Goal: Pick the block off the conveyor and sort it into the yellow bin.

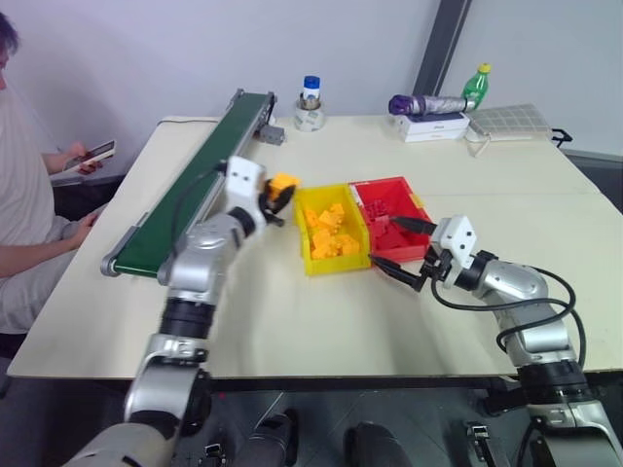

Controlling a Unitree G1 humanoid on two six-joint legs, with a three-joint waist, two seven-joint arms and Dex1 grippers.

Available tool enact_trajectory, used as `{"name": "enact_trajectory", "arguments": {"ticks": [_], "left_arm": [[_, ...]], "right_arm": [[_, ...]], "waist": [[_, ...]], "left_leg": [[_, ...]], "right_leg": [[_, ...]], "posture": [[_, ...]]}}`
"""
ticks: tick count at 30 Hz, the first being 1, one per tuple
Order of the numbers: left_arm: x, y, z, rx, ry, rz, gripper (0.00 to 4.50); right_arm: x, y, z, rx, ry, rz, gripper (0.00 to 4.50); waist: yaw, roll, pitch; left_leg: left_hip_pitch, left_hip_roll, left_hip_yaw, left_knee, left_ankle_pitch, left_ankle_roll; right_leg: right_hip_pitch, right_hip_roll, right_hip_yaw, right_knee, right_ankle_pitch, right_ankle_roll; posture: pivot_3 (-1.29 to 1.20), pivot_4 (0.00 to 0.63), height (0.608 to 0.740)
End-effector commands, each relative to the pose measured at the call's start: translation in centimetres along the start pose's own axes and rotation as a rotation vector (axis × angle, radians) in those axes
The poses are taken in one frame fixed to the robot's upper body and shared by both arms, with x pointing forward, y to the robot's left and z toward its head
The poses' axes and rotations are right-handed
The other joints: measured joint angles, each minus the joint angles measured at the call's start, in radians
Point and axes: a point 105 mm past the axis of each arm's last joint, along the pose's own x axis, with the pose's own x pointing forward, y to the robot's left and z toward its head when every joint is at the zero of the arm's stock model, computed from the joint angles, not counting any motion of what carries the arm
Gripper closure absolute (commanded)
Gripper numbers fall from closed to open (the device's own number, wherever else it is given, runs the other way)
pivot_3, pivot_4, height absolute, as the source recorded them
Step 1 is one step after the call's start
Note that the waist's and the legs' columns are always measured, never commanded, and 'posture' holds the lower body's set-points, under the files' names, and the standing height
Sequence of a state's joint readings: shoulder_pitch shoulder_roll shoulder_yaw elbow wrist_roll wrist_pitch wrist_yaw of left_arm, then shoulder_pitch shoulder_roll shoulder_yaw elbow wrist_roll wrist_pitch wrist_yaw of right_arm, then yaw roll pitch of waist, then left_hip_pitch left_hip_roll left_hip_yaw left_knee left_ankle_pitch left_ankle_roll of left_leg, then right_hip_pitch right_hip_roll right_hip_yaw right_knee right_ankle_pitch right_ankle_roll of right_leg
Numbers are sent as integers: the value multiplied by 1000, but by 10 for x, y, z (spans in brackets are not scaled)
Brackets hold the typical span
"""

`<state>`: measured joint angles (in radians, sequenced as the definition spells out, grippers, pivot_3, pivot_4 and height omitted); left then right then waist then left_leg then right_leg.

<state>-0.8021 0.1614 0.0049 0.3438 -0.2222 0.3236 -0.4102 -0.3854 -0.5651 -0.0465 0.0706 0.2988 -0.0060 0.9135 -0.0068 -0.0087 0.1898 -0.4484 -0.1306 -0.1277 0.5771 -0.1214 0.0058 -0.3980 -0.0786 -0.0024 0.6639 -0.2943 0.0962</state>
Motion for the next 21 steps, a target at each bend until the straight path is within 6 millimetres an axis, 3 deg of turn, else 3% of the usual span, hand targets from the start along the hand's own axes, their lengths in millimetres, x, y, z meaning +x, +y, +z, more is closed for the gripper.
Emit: {"name": "enact_trajectory", "arguments": {"ticks": [1, 6, 12, 13, 16, 21], "left_arm": [[17, -12, 16, 16, -49, -20, 3157], [27, -29, 13, -54, -50, -102, 3157], [21, -16, 29, 39, -112, -49, 253], [18, -16, 33, 49, -128, -58, 17], [2, -7, 45, 88, -159, -51, 17], [-57, 11, 60, 142, -141, -123, 17]], "right_arm": [[-5, -4, 15, -45, -38, -25, 0], [-6, -5, 16, -45, -41, -43, 0], [-8, -4, 14, -43, -36, -50, 0], [-8, -4, 14, -44, -36, -49, 0], [-7, -5, 15, -44, -38, -50, 0], [-7, -6, 13, -44, -35, -44, 0]], "waist": [[-3, 0, 0], [-7, 0, 0], [-4, 0, 0], [-4, 0, 0], [-5, 0, 0], [-14, 1, 0]], "left_leg": [[0, 0, 0, 0, 0, 0], [0, 0, 0, -1, 1, 2], [0, 0, 0, 0, 1, 2], [0, 0, 0, 0, 1, 2], [0, 0, 0, 0, 1, 2], [1, 1, 0, -1, 1, 2]], "right_leg": [[0, 0, 0, 0, 0, 0], [0, 0, 0, 0, 0, 1], [0, 0, 0, 0, 0, 1], [0, 0, 0, 0, 0, 1], [0, 0, 0, 0, 0, 1], [-1, 1, 0, 1, 0, 1]], "posture": [[0, 150, 740], [0, 150, 740], [0, 150, 740], [0, 150, 740], [0, 150, 740], [0, 150, 740]]}}
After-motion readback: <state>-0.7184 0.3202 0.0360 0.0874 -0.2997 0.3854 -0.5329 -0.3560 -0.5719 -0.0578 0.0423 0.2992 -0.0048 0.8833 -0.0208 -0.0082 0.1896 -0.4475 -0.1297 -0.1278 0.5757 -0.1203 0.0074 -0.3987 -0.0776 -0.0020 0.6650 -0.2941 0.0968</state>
